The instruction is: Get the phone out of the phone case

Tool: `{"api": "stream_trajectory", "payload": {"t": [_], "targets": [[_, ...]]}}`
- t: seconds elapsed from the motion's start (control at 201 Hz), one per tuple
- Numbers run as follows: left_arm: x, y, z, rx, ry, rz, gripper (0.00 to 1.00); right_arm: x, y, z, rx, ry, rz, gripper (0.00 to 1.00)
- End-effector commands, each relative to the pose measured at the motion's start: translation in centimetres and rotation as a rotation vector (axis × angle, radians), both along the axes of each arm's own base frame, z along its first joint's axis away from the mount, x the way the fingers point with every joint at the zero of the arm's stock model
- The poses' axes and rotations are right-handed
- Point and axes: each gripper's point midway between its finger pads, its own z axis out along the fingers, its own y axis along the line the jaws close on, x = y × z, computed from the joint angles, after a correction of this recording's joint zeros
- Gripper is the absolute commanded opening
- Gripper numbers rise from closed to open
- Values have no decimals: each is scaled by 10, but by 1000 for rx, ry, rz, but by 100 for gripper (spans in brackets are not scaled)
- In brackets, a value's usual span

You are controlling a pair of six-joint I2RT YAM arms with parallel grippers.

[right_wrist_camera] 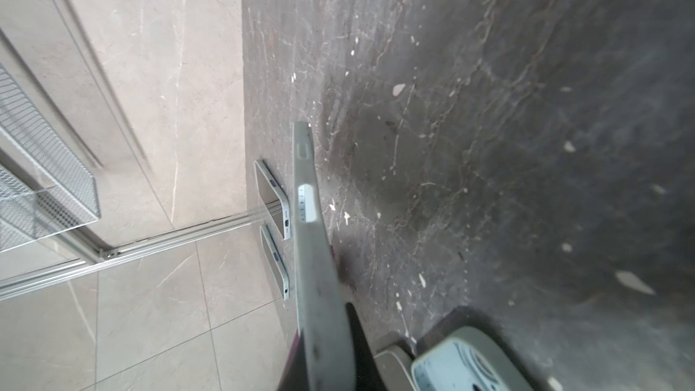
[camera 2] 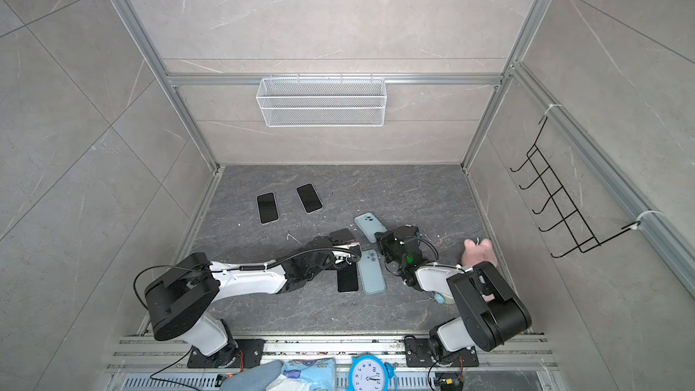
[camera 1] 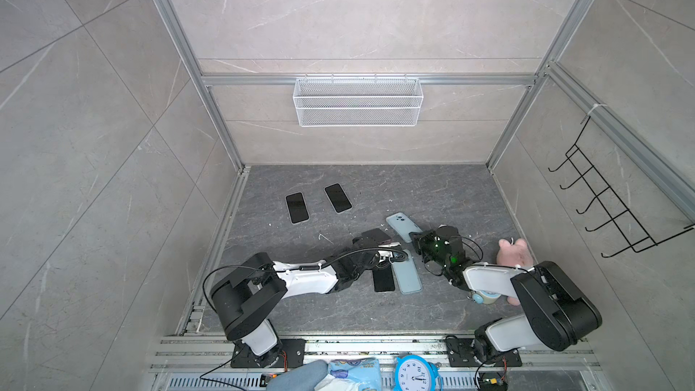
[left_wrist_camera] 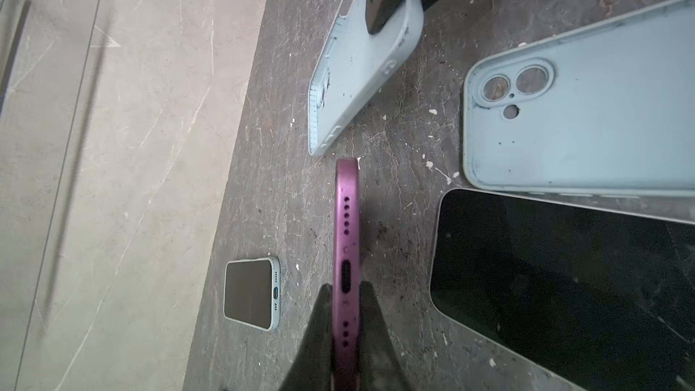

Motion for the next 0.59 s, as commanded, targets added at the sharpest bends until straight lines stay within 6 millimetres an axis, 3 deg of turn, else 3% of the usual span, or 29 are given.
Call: {"api": "stream_trajectory", "payload": {"t": [0.0, 0.234, 0.344, 0.423, 0.503, 0.588], "targets": [[23, -14, 32, -81, -119, -19, 0, 13, 4, 4, 19, -16, -45, 0], [30, -17, -8, 24, -172, -156, 0, 17, 7, -15, -10, 44, -89, 1], [33, -17, -25, 48, -160, -165, 0, 16, 13, -23, -29, 73, -83, 13], [32, -15, -35, 63, -149, -166, 2, 17, 18, -26, -16, 78, -71, 33], [29, -10, -40, 65, -147, -156, 13, 14, 22, -27, -3, 99, -53, 49], [23, -4, -41, 53, -134, -149, 37, 9, 25, -21, -19, 104, -9, 63]]}}
